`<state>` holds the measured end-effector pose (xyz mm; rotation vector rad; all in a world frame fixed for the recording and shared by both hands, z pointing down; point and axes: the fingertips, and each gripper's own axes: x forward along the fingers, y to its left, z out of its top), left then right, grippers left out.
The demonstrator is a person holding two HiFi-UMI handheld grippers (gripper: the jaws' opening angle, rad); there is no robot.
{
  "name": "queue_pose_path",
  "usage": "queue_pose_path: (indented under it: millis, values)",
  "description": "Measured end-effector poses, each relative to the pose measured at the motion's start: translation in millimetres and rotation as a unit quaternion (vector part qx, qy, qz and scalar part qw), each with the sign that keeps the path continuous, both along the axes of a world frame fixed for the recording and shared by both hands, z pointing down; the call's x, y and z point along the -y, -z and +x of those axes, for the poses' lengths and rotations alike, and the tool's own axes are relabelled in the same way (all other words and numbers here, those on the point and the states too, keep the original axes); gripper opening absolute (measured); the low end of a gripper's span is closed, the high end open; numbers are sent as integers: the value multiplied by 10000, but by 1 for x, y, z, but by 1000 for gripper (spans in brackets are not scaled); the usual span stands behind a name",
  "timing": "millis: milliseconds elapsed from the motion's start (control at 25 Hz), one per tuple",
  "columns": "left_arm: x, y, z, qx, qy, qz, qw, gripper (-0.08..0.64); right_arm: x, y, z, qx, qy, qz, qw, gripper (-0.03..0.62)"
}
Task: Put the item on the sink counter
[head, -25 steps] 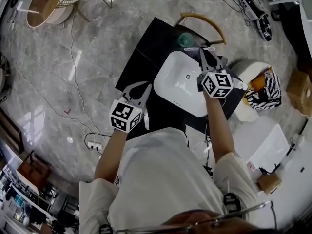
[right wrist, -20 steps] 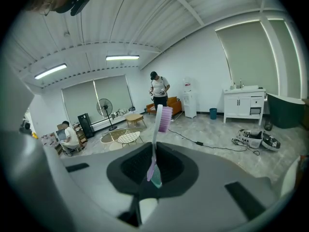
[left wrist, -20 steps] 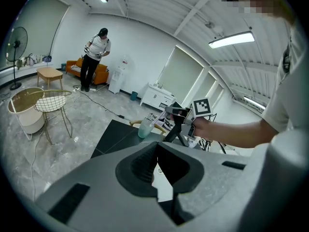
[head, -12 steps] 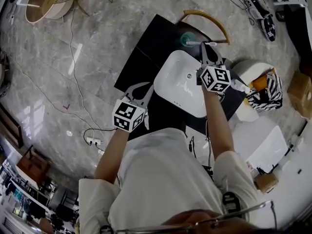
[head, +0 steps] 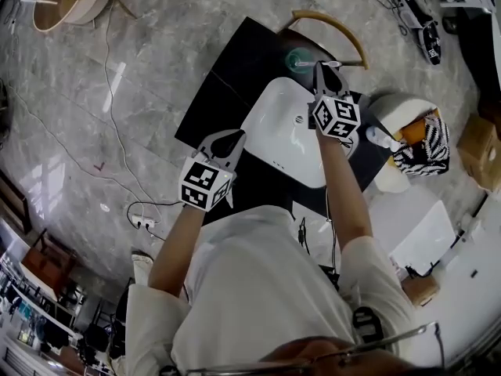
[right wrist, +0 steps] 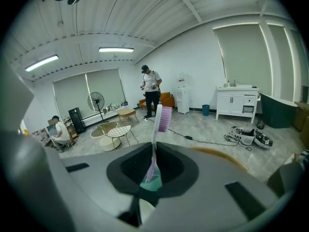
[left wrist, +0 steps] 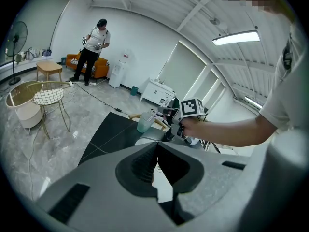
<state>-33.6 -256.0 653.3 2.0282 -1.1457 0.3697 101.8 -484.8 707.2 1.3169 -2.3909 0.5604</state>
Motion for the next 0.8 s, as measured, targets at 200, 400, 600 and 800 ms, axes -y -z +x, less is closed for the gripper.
queue_pose_path:
  millis: [200, 400, 600, 800]
  values:
    - [-3, -6, 3, -11, 18, -80, 10000, 5, -1, -17, 1, -69, 24, -87, 9999, 34]
    - [-5, -12, 8, -61, 21, -151, 9999, 5, -3, -32, -2, -165, 115, -150, 9997, 35]
    - [-6, -15, 7, -69, 25, -185, 9998, 5, -5, -38, -3, -211, 127, -170, 9996, 37]
    - [-7, -18, 2, -49, 42, -206, 9998, 5, -9, -42, -5, -221, 114, -202, 9995, 49]
